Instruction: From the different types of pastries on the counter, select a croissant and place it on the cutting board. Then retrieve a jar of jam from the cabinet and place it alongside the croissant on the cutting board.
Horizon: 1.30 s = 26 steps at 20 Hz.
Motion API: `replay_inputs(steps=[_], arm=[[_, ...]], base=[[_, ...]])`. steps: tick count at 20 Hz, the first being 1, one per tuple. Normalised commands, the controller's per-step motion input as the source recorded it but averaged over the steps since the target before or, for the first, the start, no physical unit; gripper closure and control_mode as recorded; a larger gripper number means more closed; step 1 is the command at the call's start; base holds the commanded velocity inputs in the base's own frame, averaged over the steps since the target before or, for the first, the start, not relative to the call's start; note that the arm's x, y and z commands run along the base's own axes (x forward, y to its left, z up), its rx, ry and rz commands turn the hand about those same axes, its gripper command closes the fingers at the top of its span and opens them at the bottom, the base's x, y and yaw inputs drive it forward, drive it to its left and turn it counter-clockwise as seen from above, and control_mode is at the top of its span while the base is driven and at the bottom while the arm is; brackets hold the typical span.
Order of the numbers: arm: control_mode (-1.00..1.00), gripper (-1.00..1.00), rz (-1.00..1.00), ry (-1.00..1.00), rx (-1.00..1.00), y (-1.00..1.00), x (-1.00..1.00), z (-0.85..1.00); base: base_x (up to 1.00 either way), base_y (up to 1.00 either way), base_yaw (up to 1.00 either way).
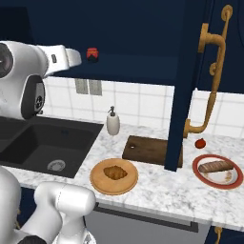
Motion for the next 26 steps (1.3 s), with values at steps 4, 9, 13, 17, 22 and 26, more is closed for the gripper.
replay_inputs(steps=[4, 9, 13, 17, 22, 26], arm=[[-1.0, -1.0, -0.06, -0.27, 0.3, 0.0, 0.23, 0.15], [-1.0, -1.0, 0.02, -0.08, 0.13, 0.0, 0.23, -0.16], [-1.0, -1.0, 0.14, -0.07, 0.23, 0.04, 0.8, -0.11], [-1.0, -1.0, 0.01, 0.03, -0.04, 0.05, 0.19, 0.0], [-1.0, -1.0, 0.0, 0.3, -0.33, 0.01, 0.2, 0.27], [-1.0, -1.0, 0.0, 0.13, -0.13, 0.0, 0.11, 0.14]], base=[[0.0, 0.0, 0.0], [0.0, 0.0, 0.0], [0.0, 0.0, 0.0], [0.0, 0.0, 0.0], [0.0, 0.0, 0.0], [0.0, 0.0, 0.0]])
